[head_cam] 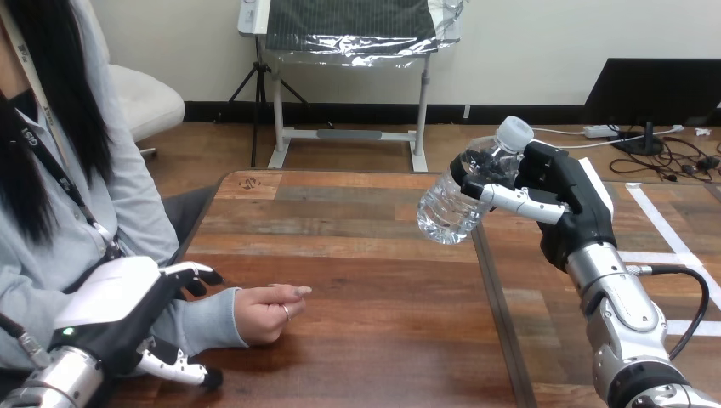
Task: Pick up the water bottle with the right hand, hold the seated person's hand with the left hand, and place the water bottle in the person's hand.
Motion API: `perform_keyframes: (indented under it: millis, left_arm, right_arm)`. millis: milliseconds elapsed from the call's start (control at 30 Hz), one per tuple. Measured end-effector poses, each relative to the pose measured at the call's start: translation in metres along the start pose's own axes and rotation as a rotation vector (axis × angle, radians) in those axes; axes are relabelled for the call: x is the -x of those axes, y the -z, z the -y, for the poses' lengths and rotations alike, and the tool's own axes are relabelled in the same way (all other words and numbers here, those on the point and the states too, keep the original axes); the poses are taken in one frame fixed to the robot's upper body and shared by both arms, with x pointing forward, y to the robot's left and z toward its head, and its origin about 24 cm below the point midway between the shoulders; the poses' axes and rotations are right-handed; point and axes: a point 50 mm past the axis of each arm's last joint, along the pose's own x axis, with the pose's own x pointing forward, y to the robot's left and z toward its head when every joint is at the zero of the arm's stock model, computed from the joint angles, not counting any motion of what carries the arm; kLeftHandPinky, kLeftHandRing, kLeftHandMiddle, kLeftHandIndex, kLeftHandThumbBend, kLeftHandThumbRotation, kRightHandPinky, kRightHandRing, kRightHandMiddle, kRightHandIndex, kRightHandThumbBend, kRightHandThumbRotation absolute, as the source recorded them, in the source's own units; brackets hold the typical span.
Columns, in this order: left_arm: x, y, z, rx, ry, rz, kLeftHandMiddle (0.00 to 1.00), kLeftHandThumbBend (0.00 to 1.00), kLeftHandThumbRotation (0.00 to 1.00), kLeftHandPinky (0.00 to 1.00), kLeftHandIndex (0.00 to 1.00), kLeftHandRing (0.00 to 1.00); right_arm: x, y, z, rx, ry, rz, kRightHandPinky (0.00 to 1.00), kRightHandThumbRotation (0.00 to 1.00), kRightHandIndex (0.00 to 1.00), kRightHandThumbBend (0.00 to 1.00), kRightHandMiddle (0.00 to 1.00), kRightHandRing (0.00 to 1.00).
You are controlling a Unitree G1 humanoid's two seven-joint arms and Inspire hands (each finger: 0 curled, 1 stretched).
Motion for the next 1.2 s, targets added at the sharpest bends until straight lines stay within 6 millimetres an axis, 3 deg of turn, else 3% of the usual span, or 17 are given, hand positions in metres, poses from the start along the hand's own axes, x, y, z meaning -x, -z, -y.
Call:
perform_keyframes:
  millis: [733, 1200]
  left_arm:
    - [-0.009, 0.0, 0.002, -0.03, 0.035, 0.025, 0.72, 1.0, 0.24, 0.62, 0.75, 0.68]
    - [-0.012, -0.001, 0.0, -0.049, 0.048, 0.038, 0.6, 1.0, 0.17, 0.55, 0.63, 0.57]
  right_arm:
    - [0.005, 0.002, 0.003, 0.0, -0.001, 0.012, 0.31, 0.0, 0.44, 0.92, 0.43, 0.36]
    - [0.005, -0.003, 0.006, 0.0, 0.001, 0.047, 0.31, 0.0, 0.43, 0.94, 0.42, 0.36]
